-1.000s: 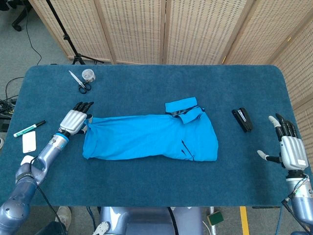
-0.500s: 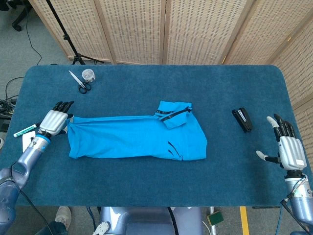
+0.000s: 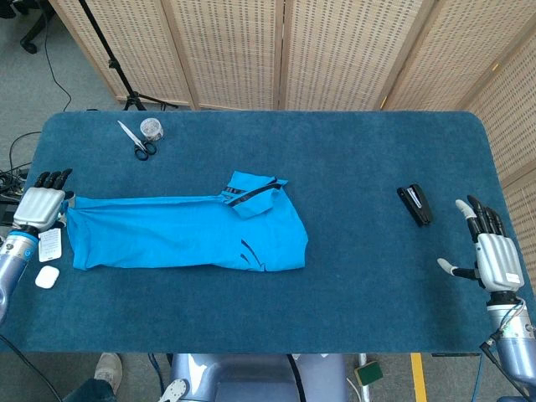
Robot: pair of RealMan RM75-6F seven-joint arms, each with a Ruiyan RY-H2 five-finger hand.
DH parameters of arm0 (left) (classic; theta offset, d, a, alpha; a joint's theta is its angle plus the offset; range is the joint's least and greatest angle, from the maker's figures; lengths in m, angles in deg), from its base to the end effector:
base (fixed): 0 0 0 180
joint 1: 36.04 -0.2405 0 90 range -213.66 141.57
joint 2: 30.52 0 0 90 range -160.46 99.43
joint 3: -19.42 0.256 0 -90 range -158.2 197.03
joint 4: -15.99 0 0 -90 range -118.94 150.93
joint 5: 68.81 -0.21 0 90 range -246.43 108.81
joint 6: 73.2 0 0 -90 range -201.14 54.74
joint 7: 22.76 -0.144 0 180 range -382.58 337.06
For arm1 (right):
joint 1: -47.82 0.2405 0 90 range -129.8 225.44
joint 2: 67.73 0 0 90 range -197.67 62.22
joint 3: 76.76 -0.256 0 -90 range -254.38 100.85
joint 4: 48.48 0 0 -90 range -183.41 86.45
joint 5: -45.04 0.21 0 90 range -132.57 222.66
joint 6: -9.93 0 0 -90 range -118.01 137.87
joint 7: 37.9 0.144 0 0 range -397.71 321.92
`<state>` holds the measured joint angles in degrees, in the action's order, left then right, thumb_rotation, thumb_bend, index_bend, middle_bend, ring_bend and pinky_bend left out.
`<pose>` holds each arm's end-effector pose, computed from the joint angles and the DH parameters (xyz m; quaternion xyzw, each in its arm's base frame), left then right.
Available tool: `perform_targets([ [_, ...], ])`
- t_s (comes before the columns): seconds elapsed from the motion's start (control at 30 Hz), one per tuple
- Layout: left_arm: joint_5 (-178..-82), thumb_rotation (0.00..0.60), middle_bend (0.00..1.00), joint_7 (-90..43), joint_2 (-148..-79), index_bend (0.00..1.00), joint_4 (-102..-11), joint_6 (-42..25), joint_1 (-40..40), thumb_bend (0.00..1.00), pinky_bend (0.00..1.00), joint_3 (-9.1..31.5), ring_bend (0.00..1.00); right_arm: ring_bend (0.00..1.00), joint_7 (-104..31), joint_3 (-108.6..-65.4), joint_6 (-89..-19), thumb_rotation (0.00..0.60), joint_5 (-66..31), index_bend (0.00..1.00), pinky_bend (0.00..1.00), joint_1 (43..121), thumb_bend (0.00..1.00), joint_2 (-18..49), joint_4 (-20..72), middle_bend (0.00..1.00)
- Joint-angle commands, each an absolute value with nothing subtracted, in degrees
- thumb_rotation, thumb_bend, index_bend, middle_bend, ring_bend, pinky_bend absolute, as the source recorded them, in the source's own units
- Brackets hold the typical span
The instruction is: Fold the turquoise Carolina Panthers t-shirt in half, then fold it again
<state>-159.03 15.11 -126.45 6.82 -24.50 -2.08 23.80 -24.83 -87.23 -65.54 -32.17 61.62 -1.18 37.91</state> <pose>-0.3965 0.3926 0.1261 -0.7030 -0.3486 -0.2113 0.5828 -0.3099 -0.2594 0.1636 0.5363 -0.4415 0.4591 0.5539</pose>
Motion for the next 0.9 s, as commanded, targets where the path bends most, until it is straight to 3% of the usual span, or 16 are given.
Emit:
perform_targets([
  [0.03, -158.5, 0.6, 0.0, 14.8, -125.9, 0.74, 7.5, -25.9, -2.6, 0.49, 0.0, 23.4, 0.0, 0.0, -24.9, -87.2, -65.5, 0.6, -32.2, 0.0, 0.0, 61.6, 0.0, -1.2, 37.9, 0.0],
  [0.43, -156.5, 0.6, 0.0, 12.9, -124.7, 0.74, 9.3, -31.6, -3.3, 0.5, 0.0, 21.7, 0.0, 0.0, -25.0, -87.2, -65.2, 0.6, -32.0, 0.0, 0.0, 61.7, 0.0, -1.2, 37.9, 0.0],
  [0.9, -156.8, 0.6, 0.0, 12.8, -125.3, 0.74, 8.2, -30.2, -2.6, 0.51, 0.0, 21.5, 0.0, 0.0, -24.8, -87.2, -65.0, 0.6, -32.1, 0.0, 0.0, 61.7, 0.0, -1.3, 37.9, 0.0],
])
